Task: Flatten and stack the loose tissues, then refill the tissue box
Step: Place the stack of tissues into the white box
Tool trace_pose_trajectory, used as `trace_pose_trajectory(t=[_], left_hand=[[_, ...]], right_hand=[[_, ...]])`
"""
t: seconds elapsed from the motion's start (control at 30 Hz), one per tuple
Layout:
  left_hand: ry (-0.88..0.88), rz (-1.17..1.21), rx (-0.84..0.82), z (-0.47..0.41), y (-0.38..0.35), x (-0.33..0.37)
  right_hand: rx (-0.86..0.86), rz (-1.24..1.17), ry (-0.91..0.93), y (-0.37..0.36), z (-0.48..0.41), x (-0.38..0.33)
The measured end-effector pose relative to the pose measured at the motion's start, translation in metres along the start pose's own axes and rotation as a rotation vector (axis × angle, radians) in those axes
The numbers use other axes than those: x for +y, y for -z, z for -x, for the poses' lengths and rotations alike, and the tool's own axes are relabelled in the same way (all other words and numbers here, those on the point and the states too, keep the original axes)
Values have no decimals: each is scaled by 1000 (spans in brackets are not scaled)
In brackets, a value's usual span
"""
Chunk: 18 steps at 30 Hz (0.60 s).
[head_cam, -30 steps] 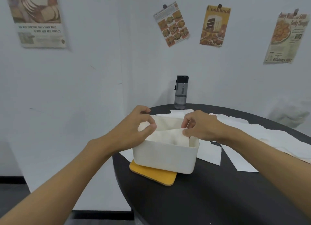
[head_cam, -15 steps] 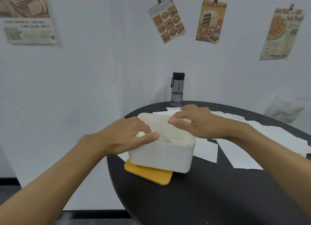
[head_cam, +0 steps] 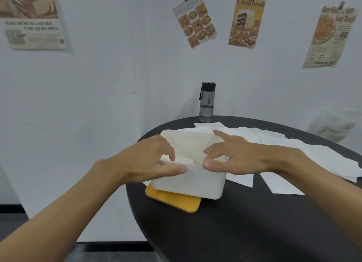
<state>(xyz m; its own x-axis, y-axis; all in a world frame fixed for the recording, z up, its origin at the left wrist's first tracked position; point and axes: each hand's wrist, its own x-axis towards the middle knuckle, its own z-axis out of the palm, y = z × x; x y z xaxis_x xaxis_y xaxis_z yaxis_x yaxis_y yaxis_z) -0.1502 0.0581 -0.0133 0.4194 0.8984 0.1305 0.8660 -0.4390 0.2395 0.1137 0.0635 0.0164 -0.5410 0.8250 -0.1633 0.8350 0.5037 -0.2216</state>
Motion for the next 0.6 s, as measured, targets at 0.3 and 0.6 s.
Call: trace_pose_trajectory(t=[0.3, 0.6], left_hand=[[141, 396, 214, 13, -17, 2], [129, 497, 314, 12, -15, 40]], right_hand=[[229, -443, 60, -23, 10, 32], [368, -809, 110, -38, 35, 48]])
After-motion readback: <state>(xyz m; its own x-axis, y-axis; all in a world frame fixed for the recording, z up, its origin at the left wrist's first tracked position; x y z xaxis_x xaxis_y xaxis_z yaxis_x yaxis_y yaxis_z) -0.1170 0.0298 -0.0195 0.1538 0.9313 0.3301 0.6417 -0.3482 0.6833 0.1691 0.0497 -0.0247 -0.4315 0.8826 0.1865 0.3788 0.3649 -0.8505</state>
